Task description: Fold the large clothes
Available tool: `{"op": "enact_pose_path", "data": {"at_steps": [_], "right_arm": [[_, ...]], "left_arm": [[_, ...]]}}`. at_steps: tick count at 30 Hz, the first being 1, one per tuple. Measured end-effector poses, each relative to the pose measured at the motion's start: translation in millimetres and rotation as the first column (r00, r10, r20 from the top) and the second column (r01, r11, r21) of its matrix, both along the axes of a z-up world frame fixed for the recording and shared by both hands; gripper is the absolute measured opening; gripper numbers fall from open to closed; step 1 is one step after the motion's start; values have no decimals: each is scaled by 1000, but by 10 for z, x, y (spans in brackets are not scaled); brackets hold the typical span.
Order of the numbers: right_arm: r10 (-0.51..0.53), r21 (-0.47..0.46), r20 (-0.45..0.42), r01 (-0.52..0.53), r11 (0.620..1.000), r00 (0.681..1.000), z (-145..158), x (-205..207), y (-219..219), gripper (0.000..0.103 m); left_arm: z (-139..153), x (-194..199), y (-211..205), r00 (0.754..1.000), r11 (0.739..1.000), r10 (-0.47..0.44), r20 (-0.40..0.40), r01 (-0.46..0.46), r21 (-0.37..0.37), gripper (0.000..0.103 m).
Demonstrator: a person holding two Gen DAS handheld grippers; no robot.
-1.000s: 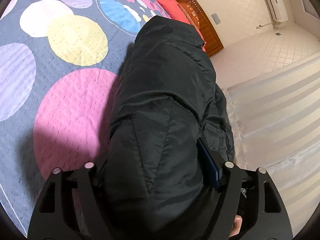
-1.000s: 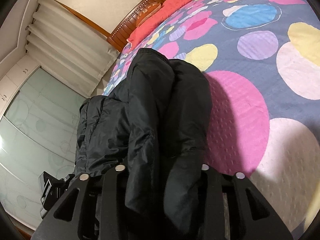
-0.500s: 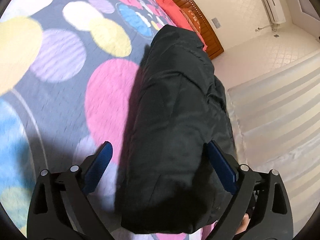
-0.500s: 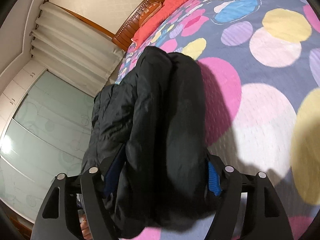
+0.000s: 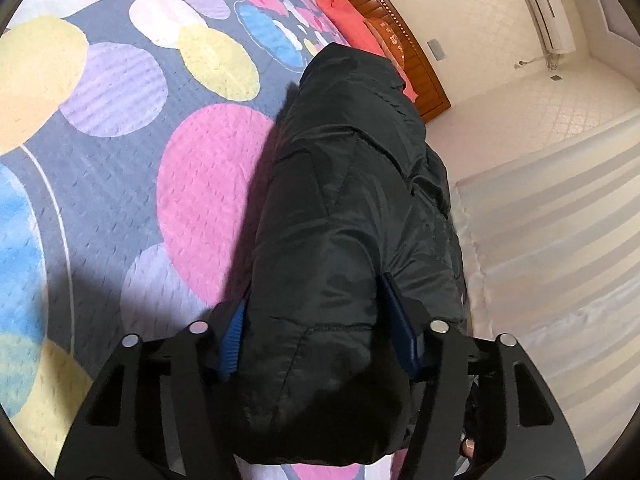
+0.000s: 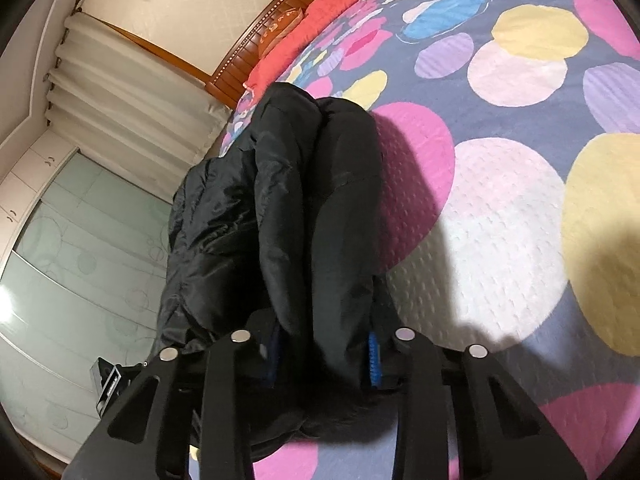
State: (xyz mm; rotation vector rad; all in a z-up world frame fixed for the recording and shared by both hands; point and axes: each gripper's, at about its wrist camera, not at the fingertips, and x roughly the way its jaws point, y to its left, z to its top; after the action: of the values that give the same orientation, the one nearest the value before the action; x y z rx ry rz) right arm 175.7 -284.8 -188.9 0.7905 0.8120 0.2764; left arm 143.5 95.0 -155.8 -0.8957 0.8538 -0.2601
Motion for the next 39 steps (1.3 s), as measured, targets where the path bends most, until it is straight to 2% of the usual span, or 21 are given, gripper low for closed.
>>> {"op": "enact_pose_path", "data": {"at_steps": [8,16,22,27,34,39], "right_arm": [[22,-26,-9,-22,999,1000,49,-319,29,29],[9,-15,-17,-9,1000,1000,-26,-351,9,30],[-8,-28,-24,7,1000,1000,-14,-376,23,39],[-18,-49,-28,17,999,999,23,-419,33,41],[-34,-86,-33,31,996,999,99,-510,34,44],[-42,-117,-25,38,992,999,151,-617,21,44]], "left_arm": [[16,-253,46,1000,1000,-12,-18,12,1,55],[-67,-259,84,1000,1000,-6,-6,6,7,56],[-46,-294,95,1000,1000,14,-3,-14,11,65],[18,-346,110,1000,998,30,1,-30,60,76],[140,-417,95,999,987,35,2,-35,156,79],[251,-481,37,999,967,35,6,-35,251,80]]}}
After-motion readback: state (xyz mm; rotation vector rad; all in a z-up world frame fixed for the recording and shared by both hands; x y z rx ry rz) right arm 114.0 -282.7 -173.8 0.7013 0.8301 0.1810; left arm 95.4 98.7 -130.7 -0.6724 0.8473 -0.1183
